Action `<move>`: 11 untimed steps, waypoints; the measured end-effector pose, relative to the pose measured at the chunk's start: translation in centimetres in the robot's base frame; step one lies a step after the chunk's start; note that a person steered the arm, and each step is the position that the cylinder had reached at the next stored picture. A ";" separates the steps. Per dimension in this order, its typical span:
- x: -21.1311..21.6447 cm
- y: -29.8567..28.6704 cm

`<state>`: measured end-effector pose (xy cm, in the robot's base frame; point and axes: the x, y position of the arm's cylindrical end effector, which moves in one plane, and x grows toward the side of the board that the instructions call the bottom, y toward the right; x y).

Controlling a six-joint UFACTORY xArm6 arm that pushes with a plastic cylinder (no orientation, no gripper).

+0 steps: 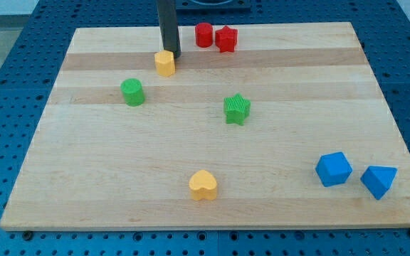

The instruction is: Place the hexagon top left to the yellow heart

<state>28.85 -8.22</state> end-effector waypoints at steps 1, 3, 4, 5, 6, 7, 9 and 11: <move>2.0 -0.4; 2.0 -2.7; 2.0 -4.0; 2.4 -4.3; 4.0 -4.0; 5.6 -2.6; 11.4 0.0; 15.6 0.1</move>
<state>44.40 -8.14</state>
